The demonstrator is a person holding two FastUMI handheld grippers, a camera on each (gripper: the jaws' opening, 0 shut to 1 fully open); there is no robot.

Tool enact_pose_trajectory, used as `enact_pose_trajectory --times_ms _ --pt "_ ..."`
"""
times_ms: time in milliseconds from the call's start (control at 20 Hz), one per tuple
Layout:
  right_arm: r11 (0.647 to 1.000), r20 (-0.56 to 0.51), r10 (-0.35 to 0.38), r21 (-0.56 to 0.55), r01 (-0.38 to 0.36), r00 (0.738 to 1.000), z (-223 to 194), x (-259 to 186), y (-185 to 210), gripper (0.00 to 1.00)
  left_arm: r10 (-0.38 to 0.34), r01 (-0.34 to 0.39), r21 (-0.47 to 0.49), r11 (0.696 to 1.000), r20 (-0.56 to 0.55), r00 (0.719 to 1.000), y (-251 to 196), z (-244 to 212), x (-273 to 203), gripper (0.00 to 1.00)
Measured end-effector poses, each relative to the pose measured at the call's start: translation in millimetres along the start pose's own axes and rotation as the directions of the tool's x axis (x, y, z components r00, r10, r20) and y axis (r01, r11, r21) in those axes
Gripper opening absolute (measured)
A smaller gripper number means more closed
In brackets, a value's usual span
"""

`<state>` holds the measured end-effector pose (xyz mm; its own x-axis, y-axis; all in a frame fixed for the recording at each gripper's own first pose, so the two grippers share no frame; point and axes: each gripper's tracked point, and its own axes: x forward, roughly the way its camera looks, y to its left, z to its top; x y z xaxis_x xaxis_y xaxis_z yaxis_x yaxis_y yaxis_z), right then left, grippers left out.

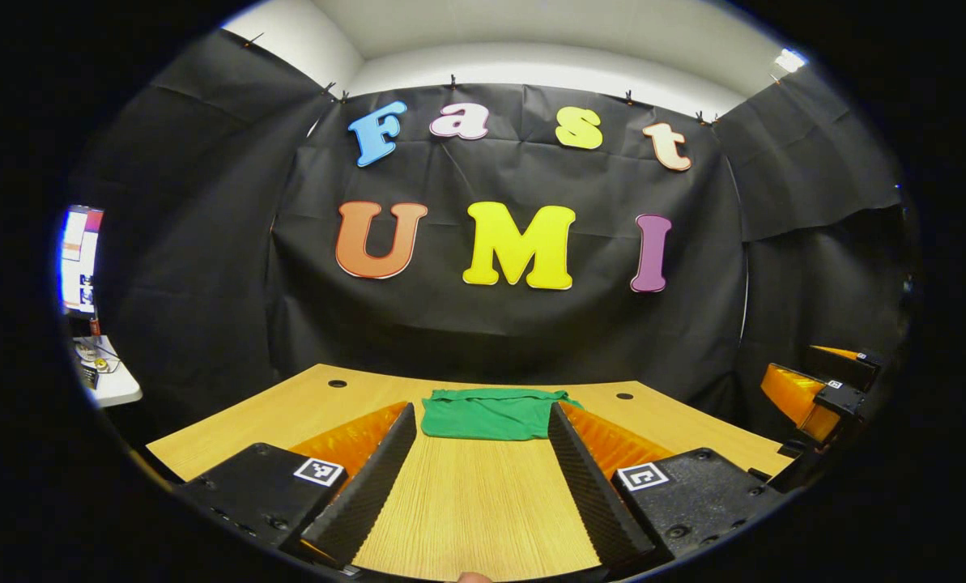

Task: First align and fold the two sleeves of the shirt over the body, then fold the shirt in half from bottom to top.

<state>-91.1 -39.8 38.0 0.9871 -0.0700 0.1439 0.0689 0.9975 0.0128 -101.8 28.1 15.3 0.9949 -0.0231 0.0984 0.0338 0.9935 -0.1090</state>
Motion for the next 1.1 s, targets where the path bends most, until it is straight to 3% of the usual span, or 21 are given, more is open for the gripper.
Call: enact_pose_trajectory --times_ms 200,400,850,1100 --pt "0.998 0.01 -0.001 -0.068 0.002 1.0 7 5 18 0.95 0.023 -0.023 -0.061 0.998 -0.004 1.0 16 2 -1 1.0" --pt "0.996 -0.011 0.034 -0.085 -0.035 0.999 -5 6 38 0.95 0.055 -0.054 -0.048 0.997 0.027 0.998 32 11 -3 1.0" --pt "0.992 -0.115 0.098 -0.071 -0.107 0.989 -49 20 68 0.95 0.052 -0.056 -0.082 0.995 -0.047 0.998 41 -13 11 1.0" --pt "0.99 -0.098 0.112 -0.079 -0.12 0.989 -44 16 73 0.95 0.04 -0.044 -0.077 0.996 -0.048 0.998 35 -10 9 1.0"
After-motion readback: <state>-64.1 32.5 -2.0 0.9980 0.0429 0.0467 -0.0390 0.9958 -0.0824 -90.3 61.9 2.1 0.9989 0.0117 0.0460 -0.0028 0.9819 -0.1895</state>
